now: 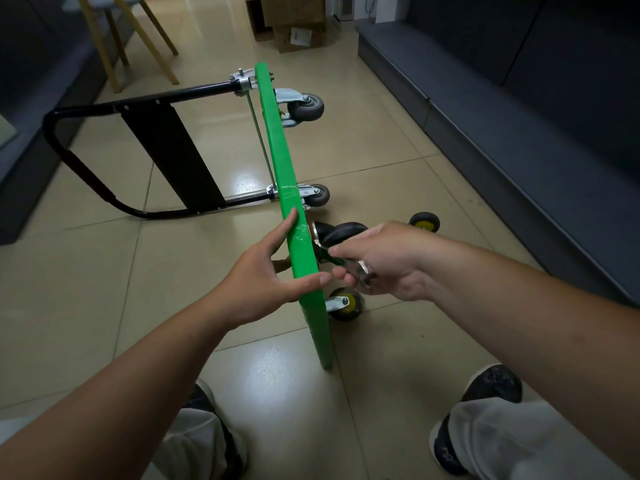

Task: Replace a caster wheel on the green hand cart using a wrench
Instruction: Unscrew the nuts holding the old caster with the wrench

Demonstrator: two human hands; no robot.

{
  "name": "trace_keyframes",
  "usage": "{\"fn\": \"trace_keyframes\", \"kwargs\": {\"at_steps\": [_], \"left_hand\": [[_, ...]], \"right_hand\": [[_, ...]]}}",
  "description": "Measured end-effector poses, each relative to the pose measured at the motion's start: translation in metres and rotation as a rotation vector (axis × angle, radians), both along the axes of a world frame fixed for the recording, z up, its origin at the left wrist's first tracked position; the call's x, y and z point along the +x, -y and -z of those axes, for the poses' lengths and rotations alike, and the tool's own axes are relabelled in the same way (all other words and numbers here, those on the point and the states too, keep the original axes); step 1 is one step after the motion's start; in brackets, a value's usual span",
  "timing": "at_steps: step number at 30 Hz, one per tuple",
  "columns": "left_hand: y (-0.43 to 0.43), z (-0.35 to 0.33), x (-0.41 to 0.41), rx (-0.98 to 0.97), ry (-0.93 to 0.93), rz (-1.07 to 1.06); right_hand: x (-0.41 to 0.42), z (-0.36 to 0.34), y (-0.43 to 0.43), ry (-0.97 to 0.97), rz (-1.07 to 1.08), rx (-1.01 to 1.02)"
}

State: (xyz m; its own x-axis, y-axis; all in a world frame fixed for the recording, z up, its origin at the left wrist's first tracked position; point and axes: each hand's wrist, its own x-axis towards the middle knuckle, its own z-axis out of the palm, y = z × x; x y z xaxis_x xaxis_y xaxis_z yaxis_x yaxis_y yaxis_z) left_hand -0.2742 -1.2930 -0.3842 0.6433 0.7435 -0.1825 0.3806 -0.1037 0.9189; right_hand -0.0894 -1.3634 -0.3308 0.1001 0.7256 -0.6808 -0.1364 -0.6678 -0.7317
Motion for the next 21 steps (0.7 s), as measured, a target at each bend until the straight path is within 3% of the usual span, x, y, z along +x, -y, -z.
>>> {"fn": "trace_keyframes", "kwargs": {"at_steps": [9, 15, 21], "left_hand": [[-0.010, 0.006, -0.008, -0.028, -0.012, 0.106], [-0.008, 0.005, -0.005, -0.099, 0.045, 0.050], [-0.004, 0.004, -0.007, -0.020, -0.029, 0.093]], "right_hand": [[0.001, 0.011, 0.000, 0.058, -0.101, 0.075], [-0.008, 0.050, 0.018, 0.196, -0.109, 0.306], [-0.005, 0.115, 0.023, 0.630, -0.221, 0.553]]}}
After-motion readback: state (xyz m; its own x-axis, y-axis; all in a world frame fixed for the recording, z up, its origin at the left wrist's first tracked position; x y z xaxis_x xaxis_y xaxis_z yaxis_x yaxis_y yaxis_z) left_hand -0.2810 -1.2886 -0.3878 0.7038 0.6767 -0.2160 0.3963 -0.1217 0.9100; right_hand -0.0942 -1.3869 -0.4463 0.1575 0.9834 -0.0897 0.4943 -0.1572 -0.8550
